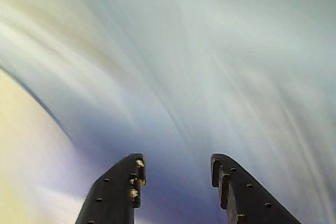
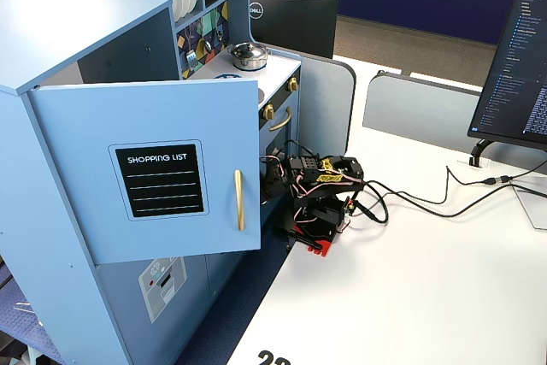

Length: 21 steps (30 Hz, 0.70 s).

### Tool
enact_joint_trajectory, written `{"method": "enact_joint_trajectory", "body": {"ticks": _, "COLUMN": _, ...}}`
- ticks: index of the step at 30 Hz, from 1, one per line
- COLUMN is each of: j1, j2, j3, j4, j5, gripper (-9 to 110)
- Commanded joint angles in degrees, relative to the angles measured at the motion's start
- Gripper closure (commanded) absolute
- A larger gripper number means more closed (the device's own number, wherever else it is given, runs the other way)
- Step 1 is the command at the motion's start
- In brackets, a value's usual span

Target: Pick up the green pineapple from the left cabinet and place it in the gray recipient

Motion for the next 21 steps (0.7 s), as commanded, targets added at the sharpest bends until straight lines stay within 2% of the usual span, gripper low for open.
{"method": "enact_joint_trajectory", "body": {"ticks": 1, "j1": -7.5, "j2": -5.5, "j3": -10.5, "j4": -23.5, "j5": -4.2, "gripper": 84}}
{"method": "enact_joint_trajectory", "body": {"ticks": 14, "j1": -4.1, "j2": -35.4, "j3": -40.0, "j4": -28.6, "j5": -3.4, "gripper": 71}}
{"method": "enact_joint_trajectory", "body": {"ticks": 21, "j1": -3.7, "j2": -47.8, "j3": -45.5, "j4": -34.6, "j5": -2.6, "gripper": 68}}
